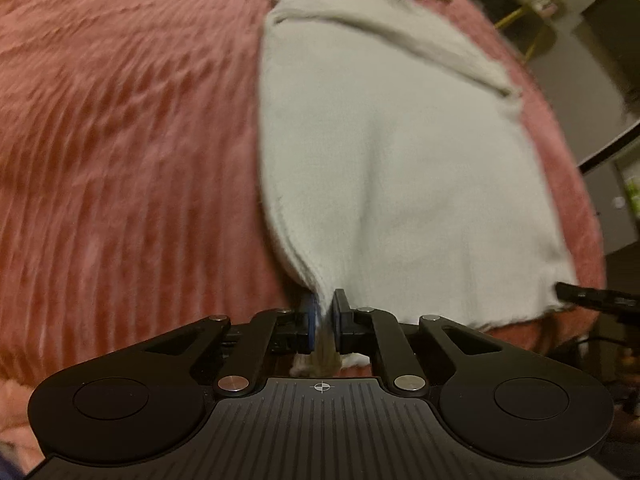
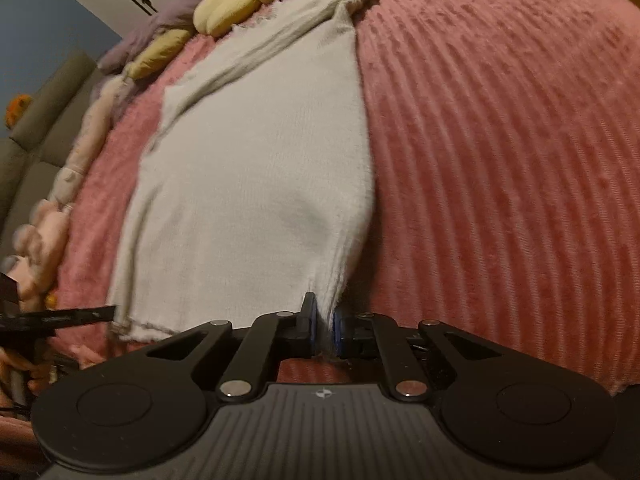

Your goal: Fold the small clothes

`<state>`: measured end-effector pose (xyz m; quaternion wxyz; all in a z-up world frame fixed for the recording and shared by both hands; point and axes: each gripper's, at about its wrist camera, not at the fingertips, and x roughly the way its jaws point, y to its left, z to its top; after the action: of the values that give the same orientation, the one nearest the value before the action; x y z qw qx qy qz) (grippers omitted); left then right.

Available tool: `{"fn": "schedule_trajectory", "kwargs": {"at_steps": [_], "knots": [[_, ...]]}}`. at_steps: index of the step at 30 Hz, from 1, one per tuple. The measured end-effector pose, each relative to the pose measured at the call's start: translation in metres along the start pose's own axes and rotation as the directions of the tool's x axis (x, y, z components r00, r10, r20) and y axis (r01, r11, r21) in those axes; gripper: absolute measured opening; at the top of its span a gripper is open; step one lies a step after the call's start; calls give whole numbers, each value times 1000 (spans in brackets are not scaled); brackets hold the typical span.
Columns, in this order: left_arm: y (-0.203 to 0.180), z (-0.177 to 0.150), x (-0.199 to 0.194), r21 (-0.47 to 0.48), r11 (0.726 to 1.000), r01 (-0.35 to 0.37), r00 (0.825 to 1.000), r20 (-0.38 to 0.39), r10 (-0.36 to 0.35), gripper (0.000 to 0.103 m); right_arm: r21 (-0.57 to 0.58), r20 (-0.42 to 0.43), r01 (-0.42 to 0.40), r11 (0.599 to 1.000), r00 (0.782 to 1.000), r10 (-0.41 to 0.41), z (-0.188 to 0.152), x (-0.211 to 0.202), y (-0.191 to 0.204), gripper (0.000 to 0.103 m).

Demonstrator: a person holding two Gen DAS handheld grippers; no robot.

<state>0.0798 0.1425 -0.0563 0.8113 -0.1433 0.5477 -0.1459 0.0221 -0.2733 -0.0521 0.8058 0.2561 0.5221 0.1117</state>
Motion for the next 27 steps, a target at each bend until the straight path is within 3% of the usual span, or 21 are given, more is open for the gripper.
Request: {"fn": "schedule_trajectory", "kwargs": {"at_steps": [3, 7, 11, 17, 19, 20, 21, 23, 24, 25, 27], "knots": [[-9, 21, -17, 11, 999, 43, 996, 83, -44, 10, 28, 31, -70, 997, 997, 70, 15, -3, 3, 7], [-15, 62, -34, -13, 997, 80, 973, 219, -75, 10, 43, 119, -117, 992, 987, 111, 51, -9, 11, 7], [-18, 107, -26, -42, 999, -16, 944, 329, 29, 10, -15, 229, -76, 997, 970, 77, 94, -10, 27, 7], [-18, 144, 14, -98, 970, -221, 893, 379, 242, 13, -76, 355, 106, 991, 932, -72, 144, 21, 39, 7], [-15, 148, 22, -90, 975, -204, 900, 376, 223, 20, -95, 387, 155, 983, 916, -107, 152, 30, 40, 8], [-14, 148, 24, -77, 975, -207, 895, 386, 221, 35, -99, 394, 170, 981, 912, -118, 152, 32, 37, 12], [-14, 146, 26, -54, 974, -220, 890, 399, 222, 44, -103, 414, 201, 974, 899, -141, 151, 33, 37, 16], [-10, 143, 27, -2, 972, -236, 883, 417, 215, 48, -141, 438, 256, 956, 882, -172, 147, 33, 37, 28], [-8, 141, 29, 20, 974, -226, 892, 406, 199, 56, -159, 446, 293, 943, 873, -196, 146, 34, 35, 38], [-6, 141, 32, 36, 977, -211, 906, 383, 181, 60, -168, 448, 305, 937, 871, -203, 144, 34, 33, 41], [-4, 141, 43, 62, 979, -194, 927, 338, 162, 62, -196, 429, 274, 942, 887, -169, 143, 35, 26, 52]]}}
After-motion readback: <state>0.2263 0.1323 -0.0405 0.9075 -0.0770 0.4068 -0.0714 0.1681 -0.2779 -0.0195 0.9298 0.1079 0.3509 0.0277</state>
